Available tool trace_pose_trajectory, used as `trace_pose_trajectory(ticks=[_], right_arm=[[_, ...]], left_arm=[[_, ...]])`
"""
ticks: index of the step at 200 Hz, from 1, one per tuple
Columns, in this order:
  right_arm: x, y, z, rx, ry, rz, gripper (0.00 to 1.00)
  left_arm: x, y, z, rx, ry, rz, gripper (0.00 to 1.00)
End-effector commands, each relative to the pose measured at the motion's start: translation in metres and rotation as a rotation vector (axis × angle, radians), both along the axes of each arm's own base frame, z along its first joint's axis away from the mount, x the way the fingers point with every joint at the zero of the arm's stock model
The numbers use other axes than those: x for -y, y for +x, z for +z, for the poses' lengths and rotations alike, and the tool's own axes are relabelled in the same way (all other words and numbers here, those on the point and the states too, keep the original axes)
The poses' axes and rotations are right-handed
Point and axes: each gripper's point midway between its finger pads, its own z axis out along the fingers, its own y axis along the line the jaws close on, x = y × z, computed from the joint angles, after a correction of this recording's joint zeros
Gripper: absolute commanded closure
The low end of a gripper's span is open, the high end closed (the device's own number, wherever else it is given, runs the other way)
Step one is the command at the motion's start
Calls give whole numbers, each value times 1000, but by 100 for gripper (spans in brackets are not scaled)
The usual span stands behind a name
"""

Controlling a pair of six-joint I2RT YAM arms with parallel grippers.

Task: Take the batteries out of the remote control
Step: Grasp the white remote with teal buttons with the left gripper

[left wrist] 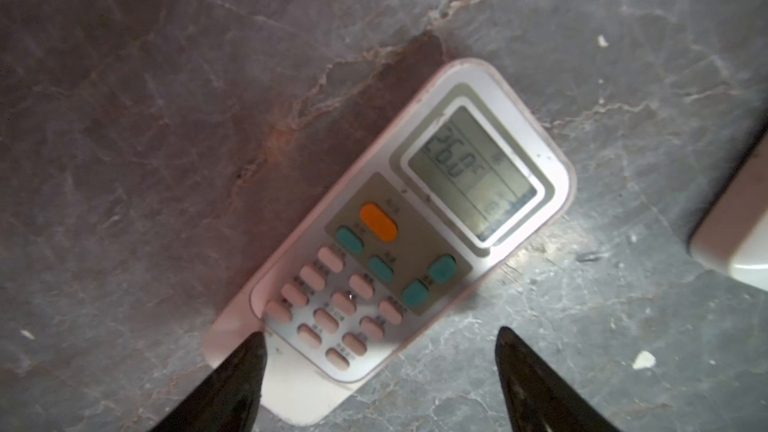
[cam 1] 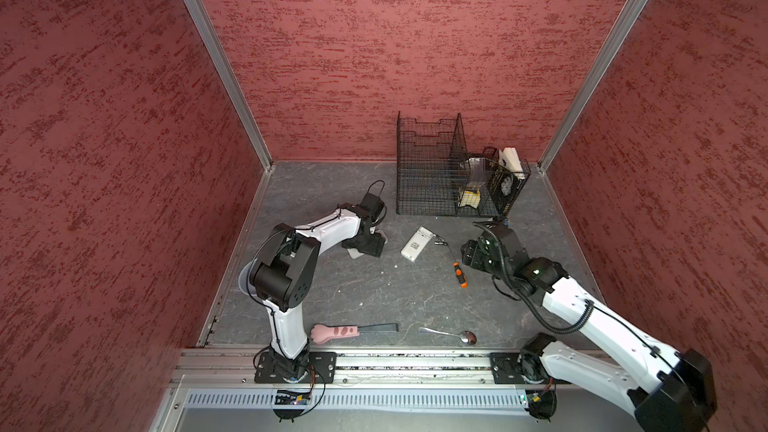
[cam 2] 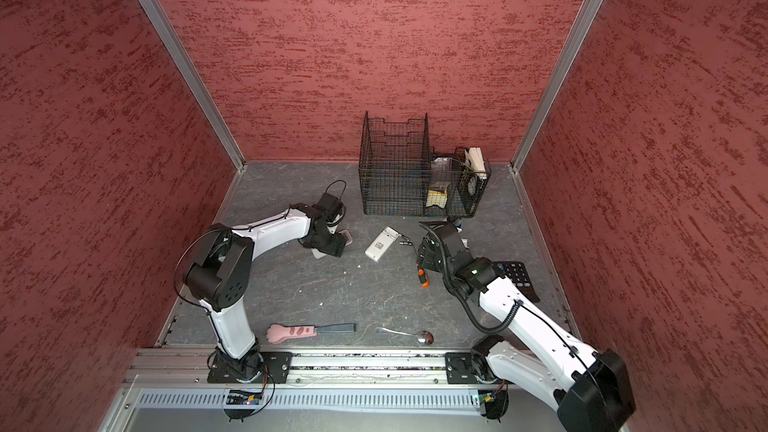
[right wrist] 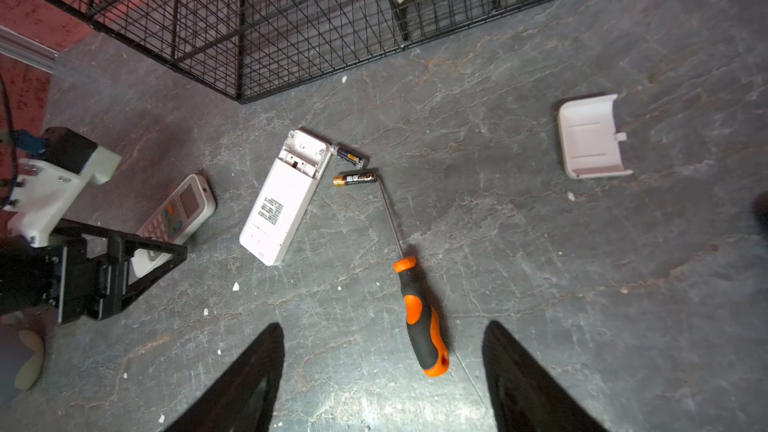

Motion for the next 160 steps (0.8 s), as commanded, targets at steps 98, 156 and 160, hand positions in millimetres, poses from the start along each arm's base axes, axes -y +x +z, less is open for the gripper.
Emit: trace_pose_trajectory(ticks=[98, 156, 160], right_arm=[[3, 6, 3, 23, 32, -41, 24], [5, 5, 1, 17, 30, -51, 24], [5, 5, 0, 17, 28, -53, 24]], left_arm=[[-4, 32, -24, 13, 90, -11, 15], [-3, 38, -25, 5, 41, 23, 36], [-3, 38, -25, 4, 43, 25, 38]])
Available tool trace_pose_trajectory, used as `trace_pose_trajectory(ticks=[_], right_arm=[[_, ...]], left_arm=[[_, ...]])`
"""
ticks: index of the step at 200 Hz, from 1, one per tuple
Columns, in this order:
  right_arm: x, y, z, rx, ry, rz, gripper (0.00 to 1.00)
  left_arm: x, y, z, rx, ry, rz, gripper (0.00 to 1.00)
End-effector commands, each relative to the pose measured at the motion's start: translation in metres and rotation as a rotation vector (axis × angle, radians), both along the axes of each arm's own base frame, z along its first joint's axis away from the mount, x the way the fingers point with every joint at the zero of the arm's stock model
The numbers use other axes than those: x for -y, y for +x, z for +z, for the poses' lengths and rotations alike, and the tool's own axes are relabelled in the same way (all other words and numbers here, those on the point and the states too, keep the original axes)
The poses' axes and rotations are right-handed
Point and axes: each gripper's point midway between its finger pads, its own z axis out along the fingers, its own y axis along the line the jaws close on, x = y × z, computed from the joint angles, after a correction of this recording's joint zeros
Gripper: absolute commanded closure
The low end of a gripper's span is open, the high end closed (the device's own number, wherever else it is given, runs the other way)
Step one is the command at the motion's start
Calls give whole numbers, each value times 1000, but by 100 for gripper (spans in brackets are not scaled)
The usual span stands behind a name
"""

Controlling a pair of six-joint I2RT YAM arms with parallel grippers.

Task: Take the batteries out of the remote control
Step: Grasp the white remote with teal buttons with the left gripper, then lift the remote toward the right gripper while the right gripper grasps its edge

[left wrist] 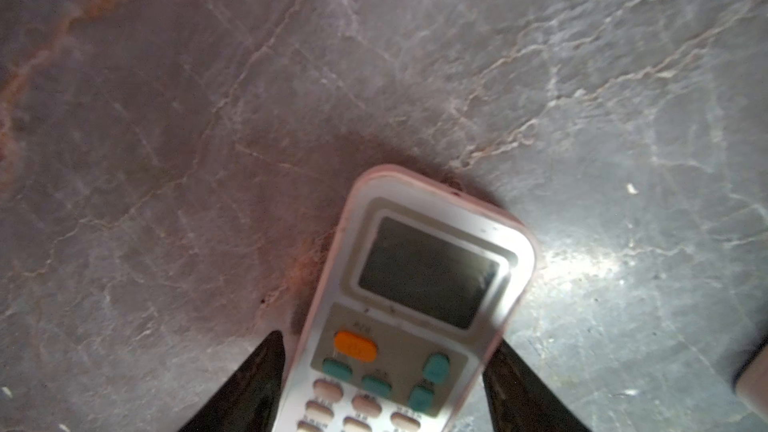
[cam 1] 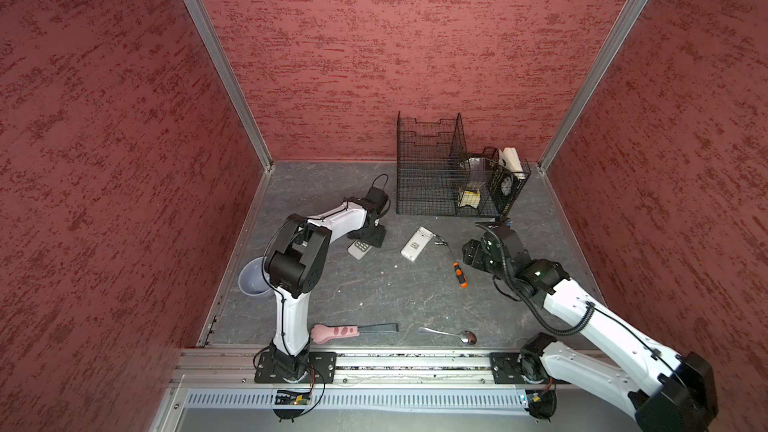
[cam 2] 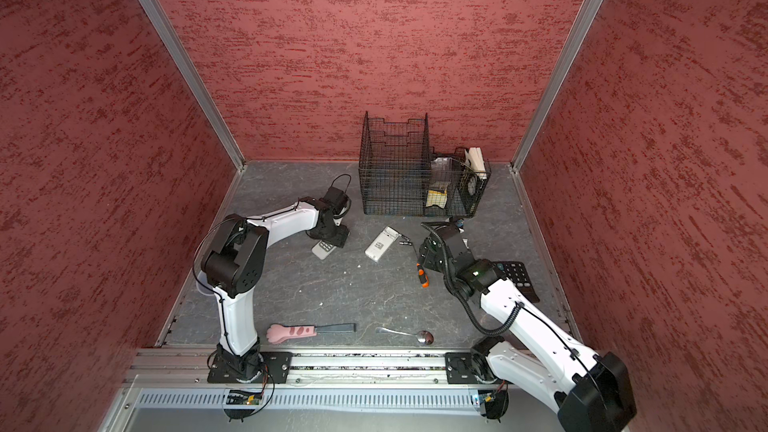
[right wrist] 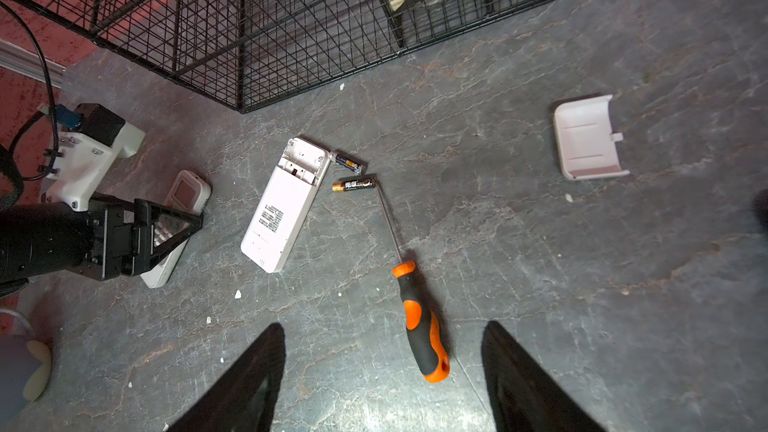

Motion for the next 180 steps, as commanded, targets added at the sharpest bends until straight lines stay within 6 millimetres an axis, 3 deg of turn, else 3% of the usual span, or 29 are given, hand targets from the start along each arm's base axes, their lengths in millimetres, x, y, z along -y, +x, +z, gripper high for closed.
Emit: trace_pose_trajectory(ticks=[1, 15, 33, 58, 180], right_arm=[[2, 5, 4, 18, 12, -27, 24], [3, 4, 4, 18, 9, -28, 24], [2, 5, 6, 26, 9, -20, 25], [-4, 8, 9, 42, 17, 7, 26], [-62, 26, -14, 30, 149, 198, 32]], left_arm=[[-5, -1, -14, -36, 11, 17, 39], [-6, -2, -15, -40, 12, 25, 46], [-9, -3, -15, -43, 0, 52, 63], [-9, -8, -12, -51, -28, 85, 73], [10, -49, 56, 20, -296, 271, 76]])
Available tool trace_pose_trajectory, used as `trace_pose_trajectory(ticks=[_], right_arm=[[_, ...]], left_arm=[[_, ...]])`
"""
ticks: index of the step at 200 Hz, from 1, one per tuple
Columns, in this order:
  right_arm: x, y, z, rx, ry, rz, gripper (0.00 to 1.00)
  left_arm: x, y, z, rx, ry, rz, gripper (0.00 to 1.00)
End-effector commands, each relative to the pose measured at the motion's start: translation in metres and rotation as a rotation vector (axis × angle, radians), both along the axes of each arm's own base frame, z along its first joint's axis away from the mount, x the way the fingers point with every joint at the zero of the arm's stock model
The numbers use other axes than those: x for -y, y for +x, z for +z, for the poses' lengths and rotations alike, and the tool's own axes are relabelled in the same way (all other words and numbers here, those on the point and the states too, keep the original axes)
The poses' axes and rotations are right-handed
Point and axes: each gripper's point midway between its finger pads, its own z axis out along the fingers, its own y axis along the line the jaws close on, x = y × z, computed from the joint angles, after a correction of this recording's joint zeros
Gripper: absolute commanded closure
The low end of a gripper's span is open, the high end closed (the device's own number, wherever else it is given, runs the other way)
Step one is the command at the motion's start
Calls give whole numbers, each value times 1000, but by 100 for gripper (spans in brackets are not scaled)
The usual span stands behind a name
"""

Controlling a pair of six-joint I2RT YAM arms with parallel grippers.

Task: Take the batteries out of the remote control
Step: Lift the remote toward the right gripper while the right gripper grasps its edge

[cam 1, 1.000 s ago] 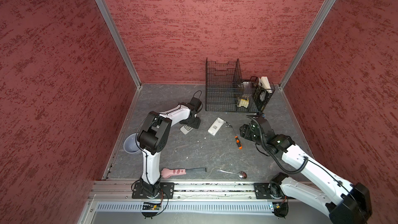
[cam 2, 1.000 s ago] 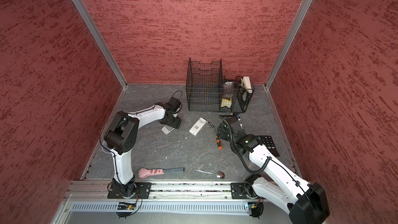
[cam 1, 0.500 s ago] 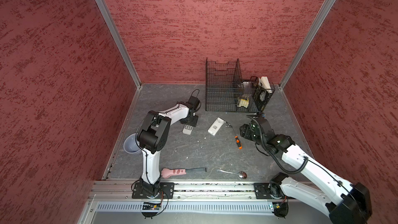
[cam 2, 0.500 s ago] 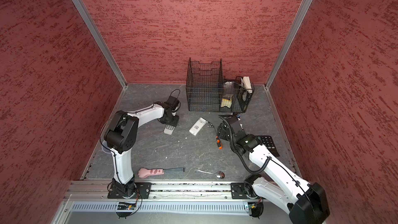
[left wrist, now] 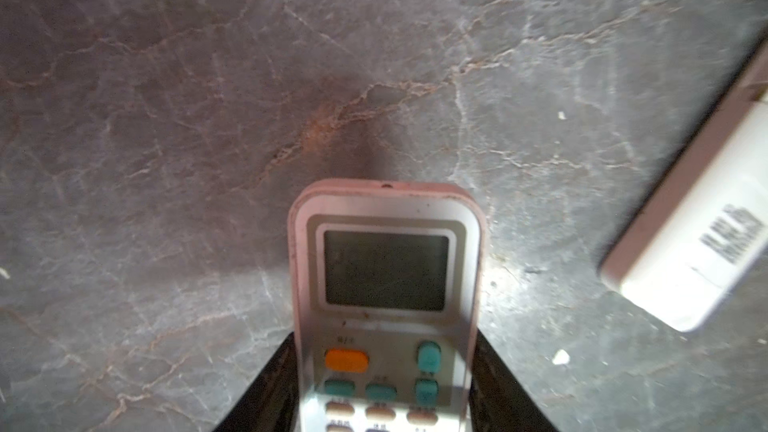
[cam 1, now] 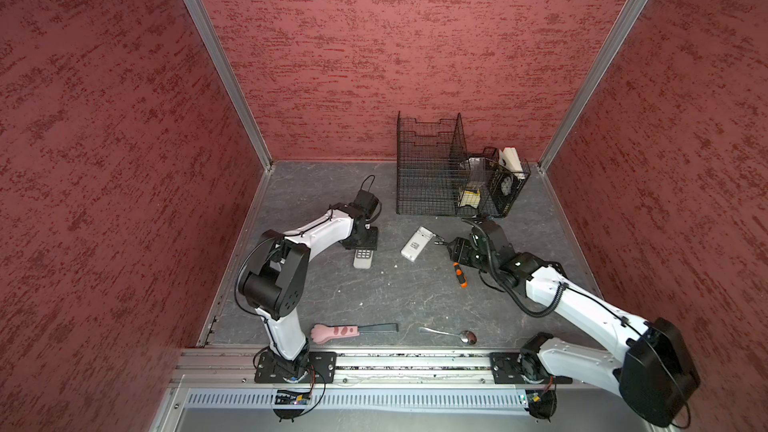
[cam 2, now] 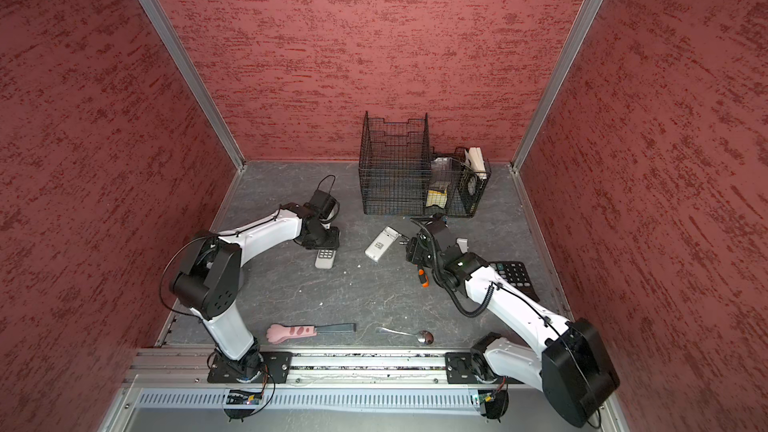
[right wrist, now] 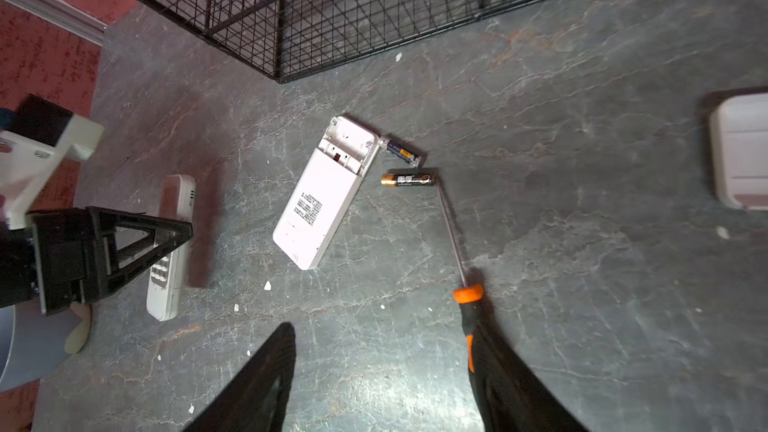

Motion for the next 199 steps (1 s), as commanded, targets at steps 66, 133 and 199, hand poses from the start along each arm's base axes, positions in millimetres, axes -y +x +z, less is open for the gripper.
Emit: trace_pose_trajectory(ticks=[66, 133, 199], right_arm=[[-45, -4, 11, 93, 134, 128, 34], [-98, -14, 23, 177, 154, 261, 36], [-132, -20, 39, 218, 196, 311, 38]], left_arm=[[46, -17, 52, 66, -411, 147, 77], [75, -25, 67, 41, -615, 178, 79], [83, -27, 76, 58, -653, 186, 79]])
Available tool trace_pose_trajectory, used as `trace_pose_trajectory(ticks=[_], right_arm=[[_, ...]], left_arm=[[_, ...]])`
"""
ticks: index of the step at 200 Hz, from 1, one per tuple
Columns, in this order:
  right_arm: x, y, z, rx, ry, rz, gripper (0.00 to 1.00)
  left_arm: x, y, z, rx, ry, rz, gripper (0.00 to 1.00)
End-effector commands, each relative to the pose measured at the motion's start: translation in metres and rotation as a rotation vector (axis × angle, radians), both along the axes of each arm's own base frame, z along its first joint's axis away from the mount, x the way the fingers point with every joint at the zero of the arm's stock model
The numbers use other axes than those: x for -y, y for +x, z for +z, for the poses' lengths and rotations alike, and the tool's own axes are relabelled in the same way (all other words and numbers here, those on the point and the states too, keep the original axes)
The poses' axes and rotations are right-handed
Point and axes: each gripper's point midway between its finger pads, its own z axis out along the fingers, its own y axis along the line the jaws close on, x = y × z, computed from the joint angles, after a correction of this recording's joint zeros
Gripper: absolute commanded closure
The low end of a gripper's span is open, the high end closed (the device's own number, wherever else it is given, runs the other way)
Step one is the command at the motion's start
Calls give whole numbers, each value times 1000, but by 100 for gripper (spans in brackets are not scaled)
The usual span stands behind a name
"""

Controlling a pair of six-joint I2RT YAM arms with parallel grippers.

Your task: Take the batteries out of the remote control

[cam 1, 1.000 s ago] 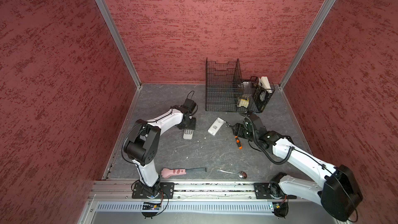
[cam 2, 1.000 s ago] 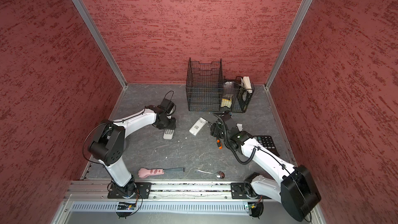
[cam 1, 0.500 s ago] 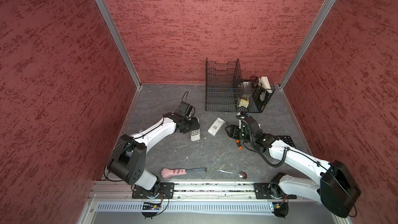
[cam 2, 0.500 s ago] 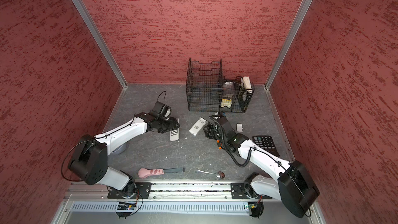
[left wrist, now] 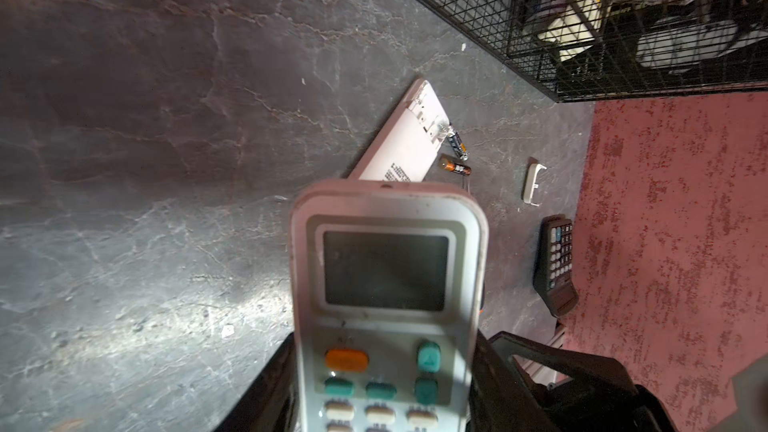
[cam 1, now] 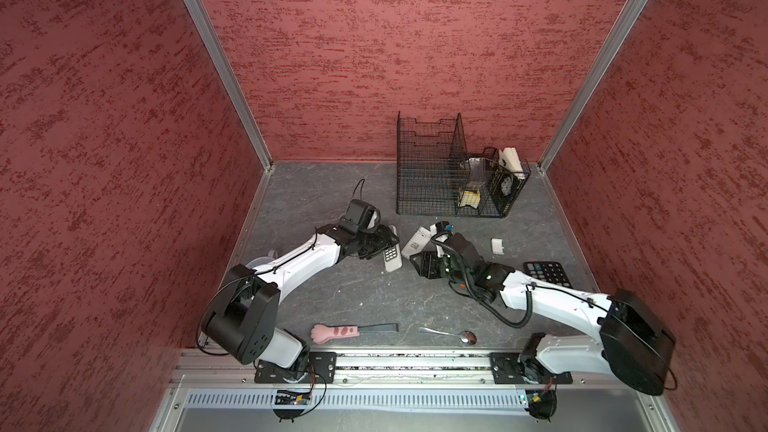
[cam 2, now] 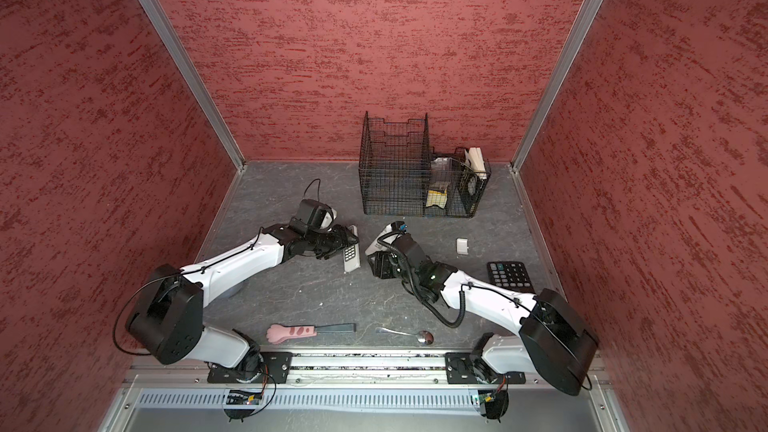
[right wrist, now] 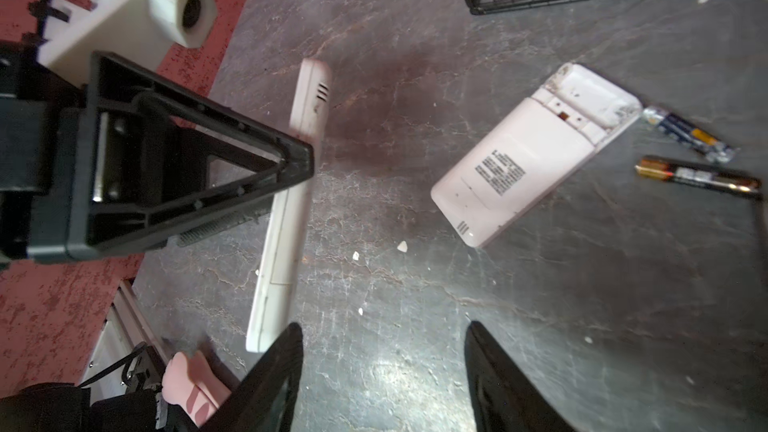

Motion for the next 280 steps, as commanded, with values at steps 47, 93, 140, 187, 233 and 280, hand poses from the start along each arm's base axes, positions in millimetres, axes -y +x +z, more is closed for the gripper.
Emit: trace_pose_trajectory(ticks=[47, 93, 140, 187, 233, 280], right_arm=[[-31, 3, 35, 53, 121, 1, 40], [-43, 4, 27, 39, 118, 16, 45], [-50, 12, 25, 44, 120, 1, 56], [-54, 17, 17, 27, 98, -10, 70], [-51, 19, 12, 18, 61, -24, 82], [-47, 21, 16, 36, 47, -39, 94]], left_arm=[[17, 5, 20, 55, -71, -8, 80], [27, 4, 25, 66, -85, -30, 80], [30, 3, 29, 75, -97, -27, 80], [30, 3, 29, 79, -105, -24, 80], [30, 4, 30, 85, -120, -17, 80], [27, 4, 28, 77, -129, -11, 69]])
